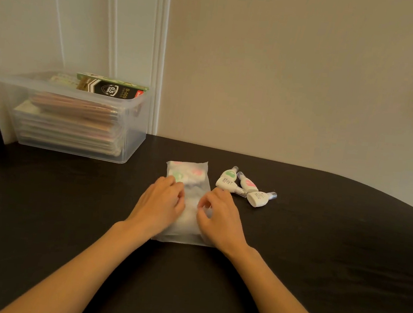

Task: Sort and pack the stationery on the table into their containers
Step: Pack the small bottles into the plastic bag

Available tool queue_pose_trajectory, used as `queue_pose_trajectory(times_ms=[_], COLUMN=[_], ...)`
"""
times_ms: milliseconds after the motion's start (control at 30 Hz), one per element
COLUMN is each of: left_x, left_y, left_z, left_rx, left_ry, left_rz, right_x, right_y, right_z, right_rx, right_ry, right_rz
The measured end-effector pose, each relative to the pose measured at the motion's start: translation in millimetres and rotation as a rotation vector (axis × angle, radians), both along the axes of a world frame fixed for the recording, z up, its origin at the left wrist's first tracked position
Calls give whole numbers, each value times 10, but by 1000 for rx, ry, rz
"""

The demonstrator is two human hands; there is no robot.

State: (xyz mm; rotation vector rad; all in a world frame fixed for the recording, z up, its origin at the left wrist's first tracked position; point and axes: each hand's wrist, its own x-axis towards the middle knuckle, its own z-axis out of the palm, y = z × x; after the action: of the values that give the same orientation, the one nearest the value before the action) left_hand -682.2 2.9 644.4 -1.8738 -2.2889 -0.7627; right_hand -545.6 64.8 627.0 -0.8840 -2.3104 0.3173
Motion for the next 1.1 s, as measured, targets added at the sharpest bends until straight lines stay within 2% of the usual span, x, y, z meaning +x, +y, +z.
queue_pose_trajectory(times_ms=[367,567,767,967,1100], left_x=[17,-19,-32,-9,-47], left_y=[-62,14,100,181,232], left_z=[-109,-124,-71,-80,-84], left_rx=[-89,-131,-204,-184,-212], left_ry=[3,-103,-123,-23,-79], left_rz=[-42,-72,-93,-126,-137], right_x=[59,26,3,-39,-41], right_y=[-152,-113,-15,50,95], right_z=[25,16,17,34,52], right_rx=[-94,-202,-184,-277,-381], right_ry=[-77,-78,-78,-79,-28], right_rz=[-46,-50,-45,-4,5])
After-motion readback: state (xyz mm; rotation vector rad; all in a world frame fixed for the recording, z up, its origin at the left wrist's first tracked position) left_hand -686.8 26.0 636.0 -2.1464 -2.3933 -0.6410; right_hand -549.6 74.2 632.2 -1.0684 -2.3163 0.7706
